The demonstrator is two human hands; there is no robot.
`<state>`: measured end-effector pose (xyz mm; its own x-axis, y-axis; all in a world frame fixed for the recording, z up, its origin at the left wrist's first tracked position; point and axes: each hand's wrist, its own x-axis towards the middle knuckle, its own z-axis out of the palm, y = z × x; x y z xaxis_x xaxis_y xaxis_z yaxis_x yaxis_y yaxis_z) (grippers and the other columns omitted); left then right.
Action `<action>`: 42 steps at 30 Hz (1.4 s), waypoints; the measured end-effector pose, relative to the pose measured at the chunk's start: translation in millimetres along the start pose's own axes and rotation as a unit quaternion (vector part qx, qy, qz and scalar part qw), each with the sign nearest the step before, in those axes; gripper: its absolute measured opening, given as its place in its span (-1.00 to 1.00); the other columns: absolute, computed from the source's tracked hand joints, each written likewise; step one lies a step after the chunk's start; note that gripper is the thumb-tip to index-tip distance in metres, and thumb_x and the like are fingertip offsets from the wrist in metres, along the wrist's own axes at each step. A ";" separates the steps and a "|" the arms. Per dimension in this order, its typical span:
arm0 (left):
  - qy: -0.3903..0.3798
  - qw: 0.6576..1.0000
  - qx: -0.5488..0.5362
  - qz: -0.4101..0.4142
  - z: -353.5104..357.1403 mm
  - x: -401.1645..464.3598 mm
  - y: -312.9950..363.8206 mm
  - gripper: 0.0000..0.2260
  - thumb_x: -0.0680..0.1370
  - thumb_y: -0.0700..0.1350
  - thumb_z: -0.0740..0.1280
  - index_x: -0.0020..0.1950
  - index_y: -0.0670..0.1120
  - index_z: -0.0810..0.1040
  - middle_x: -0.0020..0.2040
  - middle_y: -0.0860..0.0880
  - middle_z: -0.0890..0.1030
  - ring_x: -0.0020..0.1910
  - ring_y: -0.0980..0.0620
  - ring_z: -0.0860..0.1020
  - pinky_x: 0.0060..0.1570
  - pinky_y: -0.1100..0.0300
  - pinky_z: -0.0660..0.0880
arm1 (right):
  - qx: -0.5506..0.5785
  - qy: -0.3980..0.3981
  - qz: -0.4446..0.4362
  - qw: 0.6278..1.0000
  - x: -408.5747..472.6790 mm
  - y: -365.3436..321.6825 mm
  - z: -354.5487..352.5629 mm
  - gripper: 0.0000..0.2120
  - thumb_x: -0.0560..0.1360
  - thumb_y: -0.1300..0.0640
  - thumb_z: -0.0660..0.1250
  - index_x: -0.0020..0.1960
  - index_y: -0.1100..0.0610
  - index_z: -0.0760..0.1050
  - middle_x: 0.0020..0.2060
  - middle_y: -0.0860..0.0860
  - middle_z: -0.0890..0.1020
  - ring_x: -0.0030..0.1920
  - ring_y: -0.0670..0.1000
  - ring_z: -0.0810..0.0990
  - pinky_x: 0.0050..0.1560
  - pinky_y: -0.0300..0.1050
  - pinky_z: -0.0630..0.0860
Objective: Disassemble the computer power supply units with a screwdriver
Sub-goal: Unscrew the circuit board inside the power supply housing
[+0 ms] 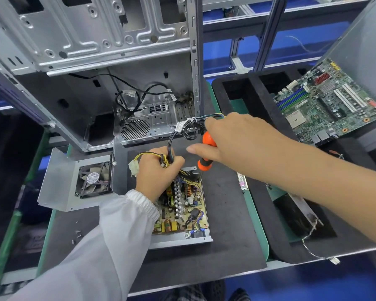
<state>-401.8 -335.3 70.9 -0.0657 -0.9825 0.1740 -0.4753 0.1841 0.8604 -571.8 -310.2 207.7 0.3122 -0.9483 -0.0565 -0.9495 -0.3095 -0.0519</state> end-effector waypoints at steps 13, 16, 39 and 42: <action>0.031 0.981 0.190 -0.038 -5.5 -2.3 6.9 -0.54 0.42 0.19 0.35 -0.39 -0.18 0.40 -0.52 -0.04 0.34 -0.48 0.03 0.32 -0.42 0.18 0.22 | -0.090 -0.183 -0.200 0.958 9.4 -0.8 -18.6 -0.64 0.49 0.38 0.22 0.02 -0.01 0.17 -0.05 -0.02 0.27 -0.33 -0.10 0.28 -0.42 -0.20 0.18; -0.036 0.920 0.380 -0.086 -21.5 -4.4 21.5 -0.32 0.34 0.55 0.20 -0.47 -0.09 0.33 -0.52 0.08 0.34 -0.45 0.04 0.41 -0.44 0.23 0.27 | -0.101 -0.194 -0.214 0.952 10.5 -1.7 -16.7 -0.69 0.51 0.28 0.28 0.10 -0.01 0.26 -0.06 -0.02 0.27 -0.33 -0.12 0.24 -0.40 -0.21 0.17; -0.136 0.968 -0.209 -0.001 0.0 -11.0 46.2 -0.77 0.35 -0.12 0.55 -0.32 0.08 0.51 -0.41 0.11 0.36 -0.38 0.16 0.28 -0.31 0.21 0.28 | 0.018 -0.151 -0.292 0.944 14.4 -2.3 -14.9 -0.61 0.39 0.41 0.25 -0.02 -0.01 0.21 -0.19 -0.17 0.29 0.00 0.00 0.28 -0.26 -0.20 0.27; -0.127 0.975 -0.180 0.031 3.1 -9.0 42.8 -0.75 0.37 -0.12 0.55 -0.29 -0.17 0.50 -0.38 -0.15 0.34 -0.33 0.05 0.26 -0.32 0.12 0.17 | 0.037 -0.115 -0.223 0.967 11.6 0.3 -18.1 -0.68 0.51 0.02 0.31 0.17 0.02 0.25 -0.10 -0.02 0.30 -0.14 0.03 0.36 -0.22 -0.13 0.38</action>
<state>-424.3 -318.6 104.6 -0.3210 -0.9358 0.1461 -0.1271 0.1954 0.9724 -569.1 -322.6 225.1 0.6966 -0.6791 -0.2314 -0.7171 -0.6700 -0.1921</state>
